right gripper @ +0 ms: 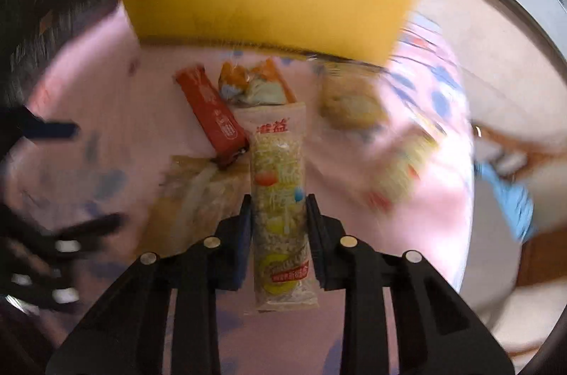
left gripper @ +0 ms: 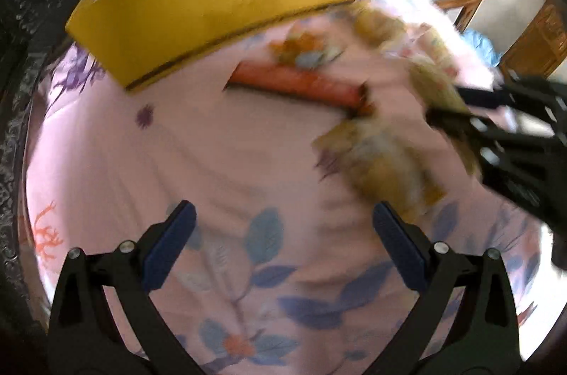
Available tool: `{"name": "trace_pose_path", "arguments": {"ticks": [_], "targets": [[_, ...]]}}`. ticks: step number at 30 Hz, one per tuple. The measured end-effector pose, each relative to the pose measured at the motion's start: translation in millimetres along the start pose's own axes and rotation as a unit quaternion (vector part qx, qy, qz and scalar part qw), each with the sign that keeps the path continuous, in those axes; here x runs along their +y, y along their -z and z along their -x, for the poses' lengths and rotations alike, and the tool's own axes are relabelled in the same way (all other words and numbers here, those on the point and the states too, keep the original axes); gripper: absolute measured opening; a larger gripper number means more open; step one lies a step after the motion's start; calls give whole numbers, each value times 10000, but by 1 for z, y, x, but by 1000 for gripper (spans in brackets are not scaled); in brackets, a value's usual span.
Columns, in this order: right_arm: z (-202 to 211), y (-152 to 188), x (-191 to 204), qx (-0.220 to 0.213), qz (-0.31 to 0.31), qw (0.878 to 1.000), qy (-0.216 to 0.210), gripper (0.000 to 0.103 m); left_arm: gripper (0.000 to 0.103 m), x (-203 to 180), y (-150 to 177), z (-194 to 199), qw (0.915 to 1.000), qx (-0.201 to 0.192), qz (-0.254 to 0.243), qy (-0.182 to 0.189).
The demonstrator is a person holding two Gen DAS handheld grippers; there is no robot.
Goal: Organize snacks
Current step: 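Grasp the clear sesame-stick bag with the right gripper while the left grasps the white-ball bag, then release the white-ball bag into the yellow box with the left gripper while the right holds the sesame-stick bag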
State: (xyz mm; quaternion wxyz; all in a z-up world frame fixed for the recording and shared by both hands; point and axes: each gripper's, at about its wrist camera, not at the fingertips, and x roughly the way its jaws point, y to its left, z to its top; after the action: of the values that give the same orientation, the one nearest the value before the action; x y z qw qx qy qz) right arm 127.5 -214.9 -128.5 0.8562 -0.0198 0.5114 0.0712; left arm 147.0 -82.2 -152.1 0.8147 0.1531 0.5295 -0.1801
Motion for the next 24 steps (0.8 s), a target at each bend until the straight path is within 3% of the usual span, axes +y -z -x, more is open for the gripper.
{"name": "trace_pose_path", "arguments": {"ticks": [3,7,9,10,11,12,17,21,24], "targets": [[45,27,-22,-199,-1017,9944,181,29,101,-15,-10,-3,9995,-182,132,222],[81,64,-47,-210,-1696,9835,588,29,101,-26,-24,-35,9968,160,601,492],[97,81,-60,-196,-1950,9780,712,29,90,-31,-22,-46,9963,240,553,618],[102,86,-63,-191,-2013,9763,774,29,82,-39,-20,-43,9981,81,221,565],[109,90,-67,-207,-2071,9742,869,29,58,-50,-18,-38,9978,-50,-227,623],[111,92,-72,-226,-2109,9728,930,29,54,-54,-17,-36,9972,-6,-405,632],[134,87,-86,-639,-2484,9629,841,29,43,-46,-10,-25,9957,235,-269,853],[144,74,-76,-878,-2272,9662,839,29,38,-32,-8,-8,9976,123,-212,646],[153,73,-72,-1138,-2403,9604,828,29,37,-21,-12,11,9983,-23,-130,567]]}}
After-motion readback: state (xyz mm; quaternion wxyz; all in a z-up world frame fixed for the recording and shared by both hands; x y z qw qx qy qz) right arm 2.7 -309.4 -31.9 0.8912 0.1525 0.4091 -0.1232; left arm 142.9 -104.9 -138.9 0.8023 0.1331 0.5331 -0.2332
